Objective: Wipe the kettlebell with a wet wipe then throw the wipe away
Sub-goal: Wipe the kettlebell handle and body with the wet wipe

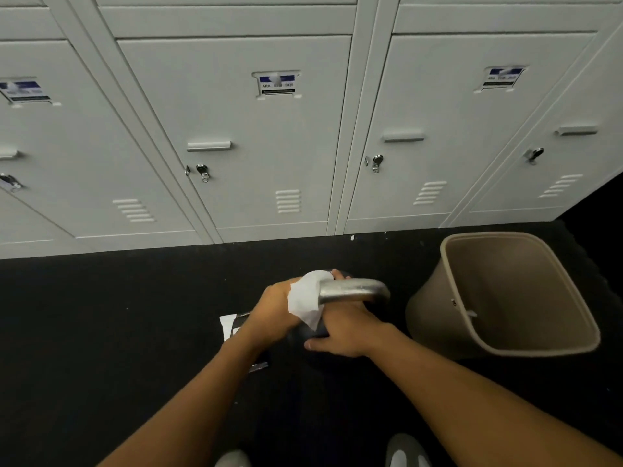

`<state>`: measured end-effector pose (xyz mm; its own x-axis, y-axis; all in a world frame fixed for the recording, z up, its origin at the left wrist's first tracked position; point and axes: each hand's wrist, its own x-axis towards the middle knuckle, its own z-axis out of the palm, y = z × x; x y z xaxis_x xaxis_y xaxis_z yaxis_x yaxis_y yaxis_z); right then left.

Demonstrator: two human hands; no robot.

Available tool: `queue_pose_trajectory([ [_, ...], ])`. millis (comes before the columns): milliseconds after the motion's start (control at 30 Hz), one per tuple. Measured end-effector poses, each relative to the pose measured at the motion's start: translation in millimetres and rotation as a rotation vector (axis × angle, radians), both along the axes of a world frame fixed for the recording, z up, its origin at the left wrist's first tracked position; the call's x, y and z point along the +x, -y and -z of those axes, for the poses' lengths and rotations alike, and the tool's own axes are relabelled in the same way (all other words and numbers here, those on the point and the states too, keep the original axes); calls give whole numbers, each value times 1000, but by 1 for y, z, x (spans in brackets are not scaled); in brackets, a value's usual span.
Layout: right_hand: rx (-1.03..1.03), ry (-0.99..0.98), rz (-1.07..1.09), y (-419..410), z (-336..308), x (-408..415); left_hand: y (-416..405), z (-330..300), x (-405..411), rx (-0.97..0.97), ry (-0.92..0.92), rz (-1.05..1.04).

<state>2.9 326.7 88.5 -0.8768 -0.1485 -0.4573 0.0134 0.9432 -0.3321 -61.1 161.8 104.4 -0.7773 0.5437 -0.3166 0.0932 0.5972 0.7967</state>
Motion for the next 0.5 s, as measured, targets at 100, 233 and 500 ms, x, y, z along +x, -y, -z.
queue_pose_trajectory([
  [100,-6,-33,0,0,12,-1,-6,0,20,101,-79,-162],
  [233,-7,-26,-18,-3,12,0,-8,-4,22,117,-90,-200],
  [500,-68,22,-4,-7,31,-4,-10,-26,-17,-183,39,212],
])
